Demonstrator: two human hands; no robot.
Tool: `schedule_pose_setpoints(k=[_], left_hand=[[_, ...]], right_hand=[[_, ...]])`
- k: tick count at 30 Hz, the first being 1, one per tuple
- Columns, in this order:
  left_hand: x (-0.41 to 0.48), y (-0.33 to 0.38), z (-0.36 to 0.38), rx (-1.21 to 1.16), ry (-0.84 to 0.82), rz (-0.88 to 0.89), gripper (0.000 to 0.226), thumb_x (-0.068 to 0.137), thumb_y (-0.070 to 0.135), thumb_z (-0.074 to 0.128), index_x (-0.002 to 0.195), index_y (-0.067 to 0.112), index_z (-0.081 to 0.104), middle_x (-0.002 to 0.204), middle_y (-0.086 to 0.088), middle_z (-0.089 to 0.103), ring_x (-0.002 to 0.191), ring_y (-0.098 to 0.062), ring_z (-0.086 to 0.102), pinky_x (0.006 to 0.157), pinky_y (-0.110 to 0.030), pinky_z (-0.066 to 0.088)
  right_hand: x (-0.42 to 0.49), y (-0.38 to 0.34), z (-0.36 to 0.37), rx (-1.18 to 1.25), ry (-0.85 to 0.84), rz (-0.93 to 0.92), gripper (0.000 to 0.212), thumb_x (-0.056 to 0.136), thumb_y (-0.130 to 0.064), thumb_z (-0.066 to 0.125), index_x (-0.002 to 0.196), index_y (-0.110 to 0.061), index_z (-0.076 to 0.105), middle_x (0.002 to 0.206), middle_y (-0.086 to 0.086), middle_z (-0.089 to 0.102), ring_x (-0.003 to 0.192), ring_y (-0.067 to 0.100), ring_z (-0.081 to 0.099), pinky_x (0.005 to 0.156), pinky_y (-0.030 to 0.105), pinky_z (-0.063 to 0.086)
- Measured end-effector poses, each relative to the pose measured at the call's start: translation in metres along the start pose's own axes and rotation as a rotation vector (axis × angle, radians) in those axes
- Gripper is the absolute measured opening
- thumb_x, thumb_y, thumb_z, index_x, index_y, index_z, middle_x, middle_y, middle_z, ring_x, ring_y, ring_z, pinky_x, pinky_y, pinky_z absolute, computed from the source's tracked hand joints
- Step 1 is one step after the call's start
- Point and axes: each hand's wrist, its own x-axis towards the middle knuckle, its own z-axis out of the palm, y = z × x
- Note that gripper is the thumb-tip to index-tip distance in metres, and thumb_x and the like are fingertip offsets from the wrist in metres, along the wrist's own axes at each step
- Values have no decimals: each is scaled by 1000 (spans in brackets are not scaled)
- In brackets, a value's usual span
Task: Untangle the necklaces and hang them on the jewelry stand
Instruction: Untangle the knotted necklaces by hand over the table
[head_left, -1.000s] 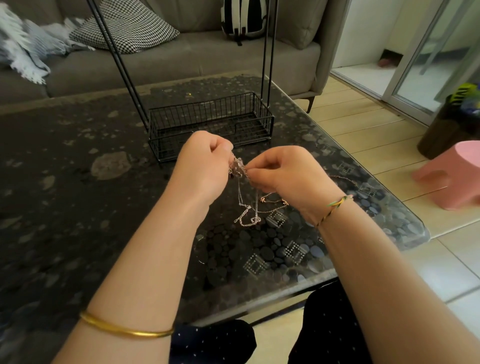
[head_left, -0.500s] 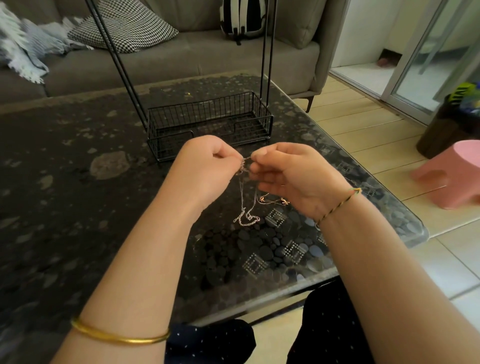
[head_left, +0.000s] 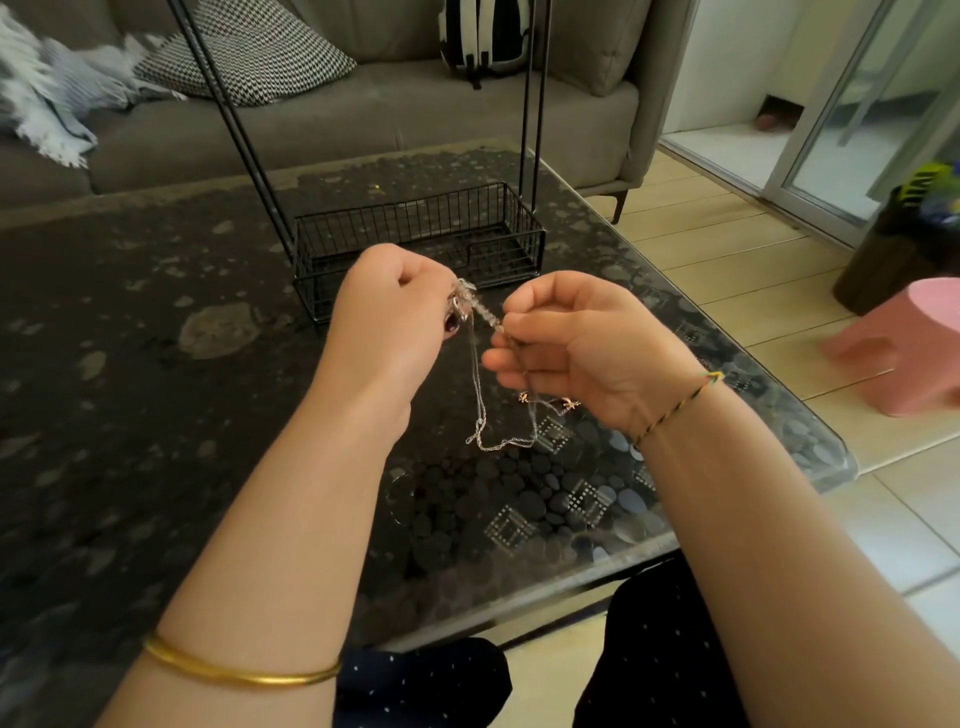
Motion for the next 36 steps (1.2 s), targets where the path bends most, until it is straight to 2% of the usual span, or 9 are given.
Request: schedule_pose_setpoints(k=[7, 10, 14, 19, 21, 25, 30, 33, 36], left_hand=[[-1, 4, 0, -114, -5, -57, 18, 93, 4, 43, 82, 12, 56, 59, 2, 53, 51, -5, 51, 69, -31, 55], [-2, 5, -1, -49, -52, -82, 18, 93, 7, 44, 85, 13, 59, 67, 1, 47, 55, -7, 45, 59, -26, 47], [-1, 2, -9, 116, -189, 13, 11, 88, 17, 58, 85, 23, 68, 70, 9, 51, 62, -7, 46, 63, -29, 44], [-4, -1, -12, 280, -372, 206, 6, 76, 19, 75, 77, 25, 72, 39, 16, 38, 45, -1, 35, 53, -18, 35], [-5, -2, -11, 347, -365, 255, 10, 75, 15, 76, 76, 24, 71, 44, 16, 47, 44, -2, 41, 51, -14, 36], [-5, -5, -9, 433, -296, 313, 14, 75, 15, 76, 71, 27, 70, 75, 2, 66, 72, -17, 61, 77, -38, 51], [-6, -1, -13, 395, -292, 289, 10, 79, 21, 72, 70, 25, 69, 46, 25, 53, 47, 8, 47, 52, -9, 33], [-5, -3, -15, 420, -252, 302, 13, 81, 19, 71, 70, 26, 69, 46, 19, 50, 45, 2, 42, 53, -15, 31], [-4, -5, -14, 491, -209, 329, 20, 85, 12, 66, 76, 29, 70, 67, 16, 54, 61, -2, 45, 64, -18, 35]], right_hand=[[0, -1, -1, -47, -25, -29, 13, 87, 1, 58, 81, -10, 55, 66, 7, 65, 59, 18, 68, 65, 36, 58], [0, -1, -4, -62, -7, -45, 14, 86, 2, 58, 81, -10, 55, 66, 7, 65, 59, 18, 68, 66, 37, 58], [-2, -3, -9, -83, 37, -57, 15, 87, 3, 57, 80, -10, 54, 63, 5, 63, 53, 16, 65, 63, 34, 58], [-3, -5, -12, -53, 69, -44, 16, 88, 3, 55, 80, -10, 51, 63, 7, 59, 46, 14, 61, 56, 30, 57], [-2, -4, -12, -50, 71, -40, 15, 90, 2, 52, 82, -11, 50, 62, 6, 57, 48, 16, 61, 59, 32, 58], [1, -3, -9, -40, 81, -25, 17, 93, 0, 46, 81, -12, 49, 63, 3, 53, 59, 17, 59, 68, 34, 57], [1, -5, -15, 86, -5, 32, 18, 93, -5, 47, 78, -15, 50, 64, 0, 52, 65, 16, 60, 79, 34, 52], [-1, -7, -18, 150, -76, 77, 15, 90, -4, 50, 79, -14, 52, 69, 2, 54, 72, 18, 62, 85, 38, 52], [-2, -8, -17, 165, -65, 101, 17, 89, 0, 50, 78, -14, 51, 71, 3, 53, 74, 20, 62, 84, 38, 52]])
